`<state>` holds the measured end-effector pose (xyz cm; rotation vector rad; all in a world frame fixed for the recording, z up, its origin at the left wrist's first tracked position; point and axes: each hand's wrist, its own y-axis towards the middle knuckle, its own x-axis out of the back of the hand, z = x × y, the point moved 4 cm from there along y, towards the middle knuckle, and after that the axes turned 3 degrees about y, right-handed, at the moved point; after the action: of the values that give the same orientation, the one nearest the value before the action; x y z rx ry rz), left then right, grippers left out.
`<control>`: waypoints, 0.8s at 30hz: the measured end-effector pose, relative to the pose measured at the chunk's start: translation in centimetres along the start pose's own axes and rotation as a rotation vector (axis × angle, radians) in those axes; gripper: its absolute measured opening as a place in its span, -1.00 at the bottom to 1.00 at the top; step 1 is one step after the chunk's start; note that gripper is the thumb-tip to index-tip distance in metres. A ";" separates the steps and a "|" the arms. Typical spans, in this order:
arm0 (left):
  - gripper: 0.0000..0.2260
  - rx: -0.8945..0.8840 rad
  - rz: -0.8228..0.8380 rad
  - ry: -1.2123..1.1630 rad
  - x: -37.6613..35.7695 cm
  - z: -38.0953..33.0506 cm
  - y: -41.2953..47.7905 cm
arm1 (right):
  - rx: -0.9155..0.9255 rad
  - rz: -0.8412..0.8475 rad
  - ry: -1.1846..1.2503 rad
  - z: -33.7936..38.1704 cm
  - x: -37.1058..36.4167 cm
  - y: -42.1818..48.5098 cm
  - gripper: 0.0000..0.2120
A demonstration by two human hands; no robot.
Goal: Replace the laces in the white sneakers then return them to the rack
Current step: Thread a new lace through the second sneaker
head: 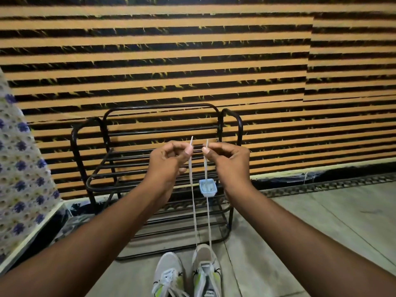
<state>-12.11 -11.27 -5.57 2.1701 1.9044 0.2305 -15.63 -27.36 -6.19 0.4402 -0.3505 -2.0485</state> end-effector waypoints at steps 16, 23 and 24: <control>-0.89 0.062 -0.009 -0.124 -0.6 -0.1 -0.7 | 0.039 0.014 0.041 1.8 -0.4 -0.4 -0.76; -0.89 0.074 -0.005 -0.149 -0.7 -0.1 -0.7 | 0.065 0.045 -0.012 2.2 -0.5 -0.1 -0.76; -0.90 0.077 -0.006 -0.150 -0.7 -0.1 -0.6 | 0.064 0.046 -0.010 2.1 -0.5 -0.1 -0.76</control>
<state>-12.86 -11.92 -5.63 2.1628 1.8653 -0.0070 -16.41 -26.76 -4.22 0.4575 -0.4294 -1.9997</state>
